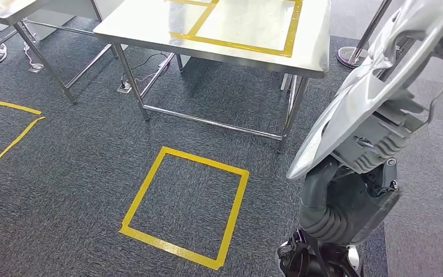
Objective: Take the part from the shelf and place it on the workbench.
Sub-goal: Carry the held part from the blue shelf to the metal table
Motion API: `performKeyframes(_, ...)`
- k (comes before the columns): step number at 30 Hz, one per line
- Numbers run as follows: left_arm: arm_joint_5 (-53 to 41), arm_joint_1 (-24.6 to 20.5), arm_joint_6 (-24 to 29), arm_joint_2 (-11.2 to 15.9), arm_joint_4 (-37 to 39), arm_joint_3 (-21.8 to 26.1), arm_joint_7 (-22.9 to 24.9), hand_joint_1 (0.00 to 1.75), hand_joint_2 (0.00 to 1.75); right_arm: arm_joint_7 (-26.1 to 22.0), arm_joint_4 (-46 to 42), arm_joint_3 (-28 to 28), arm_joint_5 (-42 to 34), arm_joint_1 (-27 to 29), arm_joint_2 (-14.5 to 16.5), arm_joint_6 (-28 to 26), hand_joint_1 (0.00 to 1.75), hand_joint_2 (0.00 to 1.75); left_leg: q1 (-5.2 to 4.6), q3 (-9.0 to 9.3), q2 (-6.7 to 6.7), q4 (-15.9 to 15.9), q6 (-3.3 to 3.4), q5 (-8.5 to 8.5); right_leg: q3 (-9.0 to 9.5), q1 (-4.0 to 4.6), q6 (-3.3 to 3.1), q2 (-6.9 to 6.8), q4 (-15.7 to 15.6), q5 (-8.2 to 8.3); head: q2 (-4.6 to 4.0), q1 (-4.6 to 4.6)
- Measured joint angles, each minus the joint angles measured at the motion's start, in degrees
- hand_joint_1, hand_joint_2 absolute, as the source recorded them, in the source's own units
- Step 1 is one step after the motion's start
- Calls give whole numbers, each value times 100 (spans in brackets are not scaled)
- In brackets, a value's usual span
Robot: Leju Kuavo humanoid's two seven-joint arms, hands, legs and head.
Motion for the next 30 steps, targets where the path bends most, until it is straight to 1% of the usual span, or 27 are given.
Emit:
performKeyframes(4, 44, -4, -26, -12, 1, 2, 1, 0, 175, 0, 49, -54, 87, 5, 25, 92, 175, 175, 0, 0, 0, 1, 40, 0, 42, -1, 49, 0, -75, 39, -1, 1)
performKeyframes(9, 107, -3, -43, -17, 0, 36, -7, 0, 175, 0, 69, -97, 173, 72, 34, 104, 175, 175, -7, 1, 0, 5, 74, -9, 59, -6, 84, 0, -110, 56, 0, -2)
performKeyframes(17, 98, -4, -116, -14, 0, 55, -12, 0, 175, 0, 76, -138, 292, 141, 67, 97, 175, 175, -6, 4, 2, 6, 76, -10, 56, 3, 94, 0, -111, 59, 0, -6)
performKeyframes(21, 107, -4, -348, -9, 1, 57, 3, 0, 175, 0, 77, -145, 309, 174, 73, 101, 175, 175, -3, 5, 2, 11, 81, -14, 58, 6, 99, 0, -115, 62, 0, -5)
performKeyframes(23, 157, -4, -541, -2, 0, 71, 62, 0, 175, 0, 77, -152, 319, 195, 81, 110, 175, 175, -14, 1, 1, 22, 108, -28, 60, -6, 121, 1, -124, 66, 0, -7)
performKeyframes(26, 226, -4, -774, 14, 0, 100, 167, 0, 175, 0, 76, -171, 353, 229, 103, 143, 175, 175, -46, -11, 1, 16, 168, -34, 69, -39, 180, 1, -123, 89, 0, -10)
performKeyframes(27, 238, -4, -808, 19, 0, 106, 192, 0, 175, 0, 75, -177, 367, 238, 109, 151, 175, 175, -51, -19, 1, -7, 200, -43, 76, -48, 207, 1, -107, 112, 0, -10)
performKeyframes(28, 246, -4, -827, 24, 0, 112, 211, 0, 175, 0, 73, -184, 380, 245, 113, 157, 175, 175, -46, 11, -6, -39, 245, -58, 64, -54, 230, -2, -70, 126, 0, -12)
performKeyframes(29, 250, -3, -835, 27, 0, 120, 222, 0, 175, 0, 69, -190, 388, 251, 115, 163, 175, 175, -37, 40, -6, -72, 294, -78, 39, -54, 248, -9, 10, 113, 0, -4)
performKeyframes(30, 252, -2, -839, 28, 0, 129, 232, 0, 175, -1, 63, -195, 393, 254, 115, 169, 175, 175, -26, 87, -4, -95, 336, -105, -29, -54, 254, -16, 149, 49, 0, 7)
